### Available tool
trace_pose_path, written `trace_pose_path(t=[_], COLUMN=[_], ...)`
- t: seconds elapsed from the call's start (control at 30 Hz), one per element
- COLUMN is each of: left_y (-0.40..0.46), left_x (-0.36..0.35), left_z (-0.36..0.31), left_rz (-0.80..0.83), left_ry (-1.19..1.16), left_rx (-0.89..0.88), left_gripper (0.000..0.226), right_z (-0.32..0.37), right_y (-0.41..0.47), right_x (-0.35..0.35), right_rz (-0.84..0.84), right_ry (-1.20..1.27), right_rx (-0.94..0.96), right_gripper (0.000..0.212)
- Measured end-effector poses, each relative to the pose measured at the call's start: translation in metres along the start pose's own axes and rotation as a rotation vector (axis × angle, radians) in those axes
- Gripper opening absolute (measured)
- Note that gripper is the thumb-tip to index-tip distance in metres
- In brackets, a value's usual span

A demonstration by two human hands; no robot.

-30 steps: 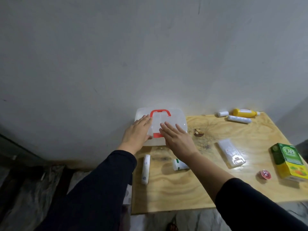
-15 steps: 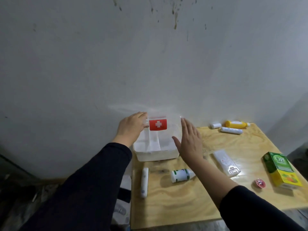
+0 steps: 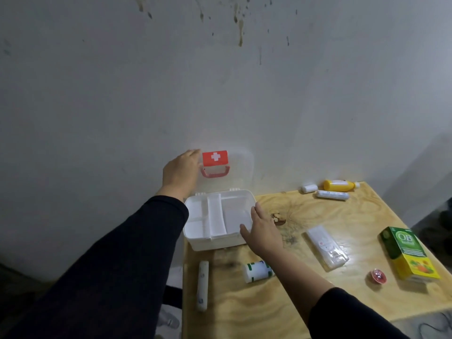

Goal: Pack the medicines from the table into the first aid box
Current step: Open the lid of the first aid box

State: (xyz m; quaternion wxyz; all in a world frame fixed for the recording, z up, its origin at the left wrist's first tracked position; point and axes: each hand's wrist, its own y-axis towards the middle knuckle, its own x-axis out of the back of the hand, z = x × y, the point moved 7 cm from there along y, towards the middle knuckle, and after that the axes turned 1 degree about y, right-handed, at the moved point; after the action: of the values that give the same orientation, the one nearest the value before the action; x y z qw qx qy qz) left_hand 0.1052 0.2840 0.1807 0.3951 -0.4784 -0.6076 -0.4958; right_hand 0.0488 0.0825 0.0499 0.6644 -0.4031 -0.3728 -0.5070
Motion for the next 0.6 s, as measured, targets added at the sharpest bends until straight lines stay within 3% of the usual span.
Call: trace_pose_path(t=[0.3, 0.43, 0.6], left_y=[0.007, 0.001, -0.021], left_x=[0.001, 0.010, -0.003], left_z=[-0.007, -0.034, -0.098], left_rz=[-0.016, -0.006, 0.178], left_ry=[0.011, 0.025, -0.014], left_rx=[-0.004, -0.124, -0.346], left_gripper=[0.049, 0.056, 0.061], right_z=[-0.002, -0.011, -0.048], right_y=[0.005, 0.008, -0.004], right_x=[0.001, 0.025, 0.064], right_rz=[0.038, 0.004, 0.012], right_ry=[-0.021, -0.063, -0.109], right_rx=[0.008, 0.014, -0.092], right_gripper=[0.070, 0.065, 0.059])
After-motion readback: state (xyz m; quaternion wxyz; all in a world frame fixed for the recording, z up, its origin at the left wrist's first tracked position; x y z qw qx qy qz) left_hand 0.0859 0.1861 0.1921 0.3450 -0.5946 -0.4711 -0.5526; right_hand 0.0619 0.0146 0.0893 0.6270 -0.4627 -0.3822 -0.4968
